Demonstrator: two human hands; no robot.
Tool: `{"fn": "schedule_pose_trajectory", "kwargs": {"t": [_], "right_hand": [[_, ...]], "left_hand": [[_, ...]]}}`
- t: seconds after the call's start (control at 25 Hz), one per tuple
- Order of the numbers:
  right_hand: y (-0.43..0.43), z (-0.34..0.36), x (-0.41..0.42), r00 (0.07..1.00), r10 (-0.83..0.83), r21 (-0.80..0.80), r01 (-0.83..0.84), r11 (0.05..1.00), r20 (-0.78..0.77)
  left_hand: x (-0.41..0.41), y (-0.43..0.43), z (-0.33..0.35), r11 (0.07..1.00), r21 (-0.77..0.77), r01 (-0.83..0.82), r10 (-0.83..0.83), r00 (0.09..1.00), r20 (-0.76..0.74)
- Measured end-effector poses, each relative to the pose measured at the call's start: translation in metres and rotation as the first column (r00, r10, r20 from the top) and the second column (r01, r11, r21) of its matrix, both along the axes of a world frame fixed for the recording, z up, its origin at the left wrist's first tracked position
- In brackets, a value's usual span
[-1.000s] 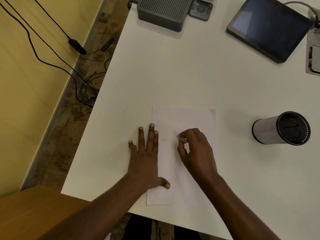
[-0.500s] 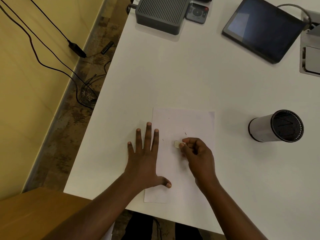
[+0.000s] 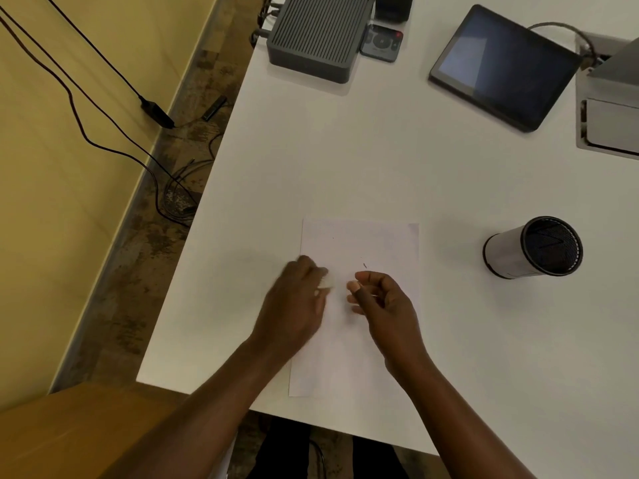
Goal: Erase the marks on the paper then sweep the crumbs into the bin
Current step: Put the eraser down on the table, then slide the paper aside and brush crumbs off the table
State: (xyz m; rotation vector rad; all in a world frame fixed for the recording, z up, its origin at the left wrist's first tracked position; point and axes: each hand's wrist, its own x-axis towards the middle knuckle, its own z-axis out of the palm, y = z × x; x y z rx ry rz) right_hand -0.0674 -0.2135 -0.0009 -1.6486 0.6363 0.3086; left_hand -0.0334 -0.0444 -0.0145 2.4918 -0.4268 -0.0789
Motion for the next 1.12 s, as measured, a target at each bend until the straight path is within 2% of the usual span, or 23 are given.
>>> {"fn": "schedule_pose_trajectory", "kwargs": {"t": [0.04,0.08,0.16,0.24,0.32,0.48,0.56,0.64,0.72,0.76,0.92,1.12], "right_hand": [[-0.004,-0.003,-0.004,0.994,0.088,-0.207,-0.073,0.976,0.064],[-0.008,-0.005,-0.009,0.975,0.184,-0.402,-0.119,0.908,0.127],[-0.016,-0.012,-0.019,0.928,0.342,-0.627,-0.178,0.759,0.150],[-0.024,-0.021,-0.029,0.910,0.414,-0.694,-0.279,0.664,0.030],[-0.030,-0.032,-0.038,0.882,0.459,-0.722,-0.385,0.575,-0.105],[-0.031,-0.046,-0.054,0.842,0.505,-0.754,-0.456,0.473,-0.193],[-0.030,-0.047,-0.058,0.839,0.506,-0.752,-0.463,0.470,-0.201],[-0.028,-0.046,-0.061,0.836,0.506,-0.739,-0.476,0.477,-0.212],[-0.027,-0.045,-0.066,0.836,0.502,-0.738,-0.480,0.475,-0.220],[-0.026,-0.044,-0.070,0.836,0.500,-0.737,-0.481,0.474,-0.224],[-0.023,-0.042,-0.092,0.843,0.483,-0.722,-0.486,0.492,-0.238],[-0.020,-0.041,-0.123,0.873,0.423,-0.701,-0.458,0.546,-0.241]], "left_hand": [[0.005,0.011,-0.002,0.994,-0.017,-0.111,0.110,0.994,-0.007],[0.009,0.025,-0.004,0.971,-0.037,-0.236,0.236,0.972,-0.011],[0.020,0.054,-0.009,0.883,-0.029,-0.468,0.468,0.884,-0.002],[0.029,0.082,-0.018,0.787,0.028,-0.617,0.617,0.787,-0.014],[0.032,0.102,-0.032,0.724,0.056,-0.688,0.690,0.721,-0.061],[0.029,0.115,-0.039,0.713,0.069,-0.698,0.701,0.703,-0.120],[0.024,0.108,-0.031,0.695,0.099,-0.712,0.718,0.692,-0.071],[0.010,0.089,-0.021,0.734,0.096,-0.672,0.677,0.735,-0.039],[-0.014,0.054,-0.013,0.811,0.101,-0.577,0.585,0.792,-0.174],[-0.027,0.035,-0.011,0.833,0.112,-0.542,0.551,0.791,-0.266],[-0.058,-0.014,-0.004,0.815,0.102,-0.570,0.547,0.702,-0.456],[-0.058,-0.017,-0.001,0.764,0.144,-0.629,0.564,0.542,-0.623]]}}
